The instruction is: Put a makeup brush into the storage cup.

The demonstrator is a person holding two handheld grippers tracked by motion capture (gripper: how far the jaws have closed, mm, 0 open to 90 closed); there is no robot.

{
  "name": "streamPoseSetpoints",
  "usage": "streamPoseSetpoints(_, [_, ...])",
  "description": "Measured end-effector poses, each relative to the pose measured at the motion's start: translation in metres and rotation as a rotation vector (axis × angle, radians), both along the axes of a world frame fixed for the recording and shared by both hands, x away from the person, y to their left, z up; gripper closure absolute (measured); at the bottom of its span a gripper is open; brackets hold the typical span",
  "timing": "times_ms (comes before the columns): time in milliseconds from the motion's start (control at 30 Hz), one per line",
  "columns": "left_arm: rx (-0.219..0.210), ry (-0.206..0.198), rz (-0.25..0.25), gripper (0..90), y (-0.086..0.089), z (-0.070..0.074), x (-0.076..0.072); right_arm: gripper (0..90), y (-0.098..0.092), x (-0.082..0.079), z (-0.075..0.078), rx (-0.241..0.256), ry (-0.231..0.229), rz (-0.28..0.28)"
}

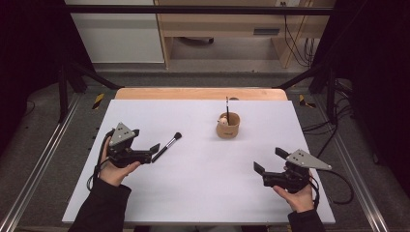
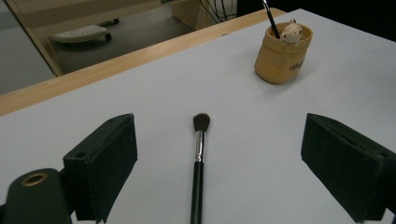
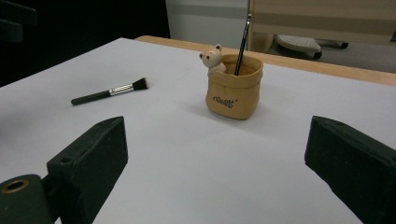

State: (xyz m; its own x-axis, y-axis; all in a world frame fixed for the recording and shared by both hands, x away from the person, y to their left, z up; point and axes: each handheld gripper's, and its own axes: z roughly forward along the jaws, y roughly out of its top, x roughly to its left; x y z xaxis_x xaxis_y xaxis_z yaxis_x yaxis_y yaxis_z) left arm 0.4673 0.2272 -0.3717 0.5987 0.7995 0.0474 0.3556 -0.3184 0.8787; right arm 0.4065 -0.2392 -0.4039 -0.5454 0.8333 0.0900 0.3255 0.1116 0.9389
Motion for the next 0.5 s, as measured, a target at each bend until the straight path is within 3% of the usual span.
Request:
streamPoseSetpoints(267, [0.053, 0.02, -0.02, 10.1, -0.013, -0.001, 0.013, 6.4, 0.0, -0.001, 0.001, -0.001, 0.0, -0.001])
streamPoseSetpoints(500, [0.107, 0.063, -0.025, 10.4, -0.02, -0.005, 0.028, 6.4, 0.002, -0.001, 0.001, -0.003, 0.005, 0.001])
